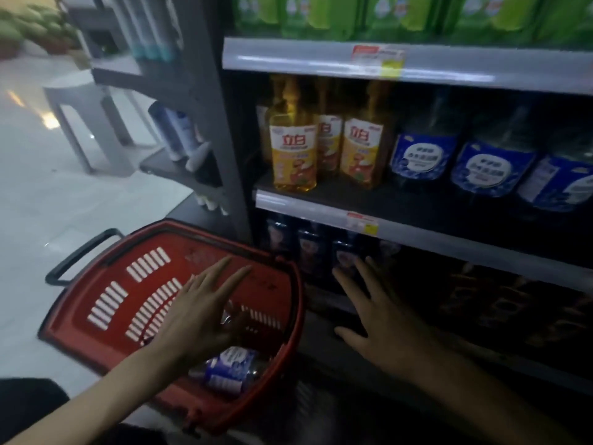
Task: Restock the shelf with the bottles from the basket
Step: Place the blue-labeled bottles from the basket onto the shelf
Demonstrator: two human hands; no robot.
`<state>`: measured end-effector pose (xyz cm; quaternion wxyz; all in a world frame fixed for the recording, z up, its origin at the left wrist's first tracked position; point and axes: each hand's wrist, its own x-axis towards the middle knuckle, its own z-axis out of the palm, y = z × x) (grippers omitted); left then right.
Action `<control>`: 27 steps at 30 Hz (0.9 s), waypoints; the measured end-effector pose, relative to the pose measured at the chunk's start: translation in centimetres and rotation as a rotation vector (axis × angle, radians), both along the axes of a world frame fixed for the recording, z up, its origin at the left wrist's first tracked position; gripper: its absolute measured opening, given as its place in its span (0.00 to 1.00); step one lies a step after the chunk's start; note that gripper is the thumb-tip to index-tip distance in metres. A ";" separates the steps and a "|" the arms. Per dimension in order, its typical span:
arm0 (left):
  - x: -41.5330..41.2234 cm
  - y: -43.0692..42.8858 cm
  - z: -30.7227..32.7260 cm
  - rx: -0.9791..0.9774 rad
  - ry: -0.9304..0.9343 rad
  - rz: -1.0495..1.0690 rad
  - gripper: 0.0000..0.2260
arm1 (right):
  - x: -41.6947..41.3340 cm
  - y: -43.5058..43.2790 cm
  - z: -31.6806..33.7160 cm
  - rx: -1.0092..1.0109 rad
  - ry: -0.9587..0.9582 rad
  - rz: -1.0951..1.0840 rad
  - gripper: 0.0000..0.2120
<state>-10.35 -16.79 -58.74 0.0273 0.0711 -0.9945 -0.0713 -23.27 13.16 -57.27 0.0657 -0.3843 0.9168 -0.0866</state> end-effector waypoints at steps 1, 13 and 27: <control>0.6 -1.1 -0.8 0.007 -0.020 0.025 0.36 | 0.4 -0.7 -0.7 0.012 -0.009 0.038 0.43; 5.0 -7.3 -5.7 -0.060 -0.346 0.240 0.41 | 3.5 -10.5 -4.3 0.029 -0.058 0.279 0.37; 8.4 -12.6 -7.4 0.002 -0.238 0.420 0.27 | 2.7 -29.9 -14.1 0.282 -0.169 0.368 0.36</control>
